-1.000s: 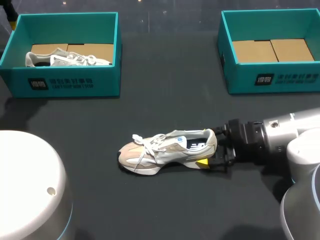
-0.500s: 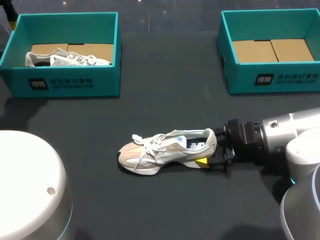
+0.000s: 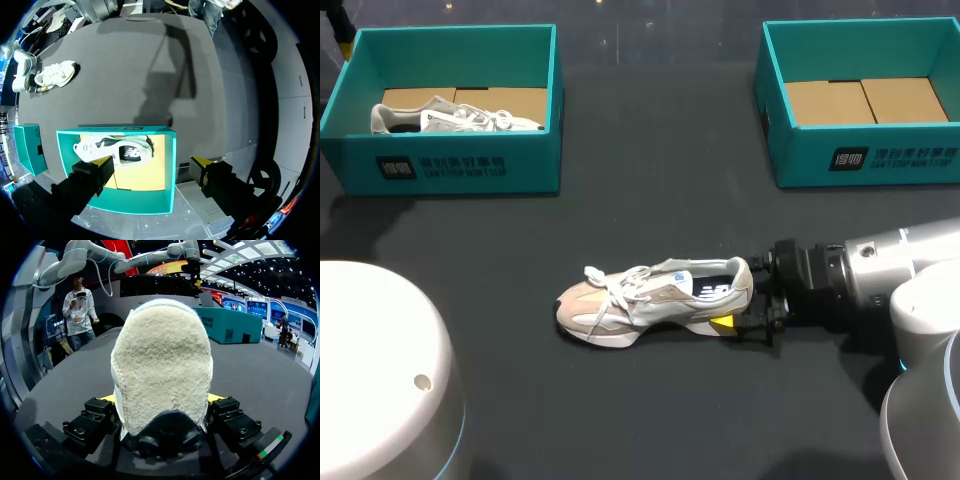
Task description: Take the shoe out of the shoebox, open the shoe tongue, remove and reinsert the insole, then place the shoe into the shoebox
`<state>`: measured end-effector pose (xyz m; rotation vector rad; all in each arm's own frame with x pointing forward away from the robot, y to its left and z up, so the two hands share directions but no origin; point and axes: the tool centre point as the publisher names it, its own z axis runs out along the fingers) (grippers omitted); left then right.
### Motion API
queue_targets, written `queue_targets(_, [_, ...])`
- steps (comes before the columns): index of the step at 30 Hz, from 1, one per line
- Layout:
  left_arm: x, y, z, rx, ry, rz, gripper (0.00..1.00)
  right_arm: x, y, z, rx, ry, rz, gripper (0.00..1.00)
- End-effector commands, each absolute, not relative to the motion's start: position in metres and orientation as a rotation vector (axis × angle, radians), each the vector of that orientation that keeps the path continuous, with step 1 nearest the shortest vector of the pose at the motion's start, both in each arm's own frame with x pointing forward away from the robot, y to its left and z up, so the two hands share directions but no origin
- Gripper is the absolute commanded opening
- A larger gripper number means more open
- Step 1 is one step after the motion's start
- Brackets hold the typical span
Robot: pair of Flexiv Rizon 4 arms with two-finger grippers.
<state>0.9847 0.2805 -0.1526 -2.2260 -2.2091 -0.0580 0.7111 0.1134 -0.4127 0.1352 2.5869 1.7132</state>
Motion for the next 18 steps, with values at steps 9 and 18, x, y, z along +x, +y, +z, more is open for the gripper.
queue_targets(9, [0.984, 0.281, -0.152, -2.227, -2.207, -0.061, 1.0, 0.711, 0.114, -0.413, 0.14, 2.588, 1.706, 0.0])
queue_targets(18, [0.956, 0.269, -0.15, -1.852, -2.403, -0.05, 1.0, 0.711, 0.114, -0.413, 0.14, 2.588, 1.706, 0.0])
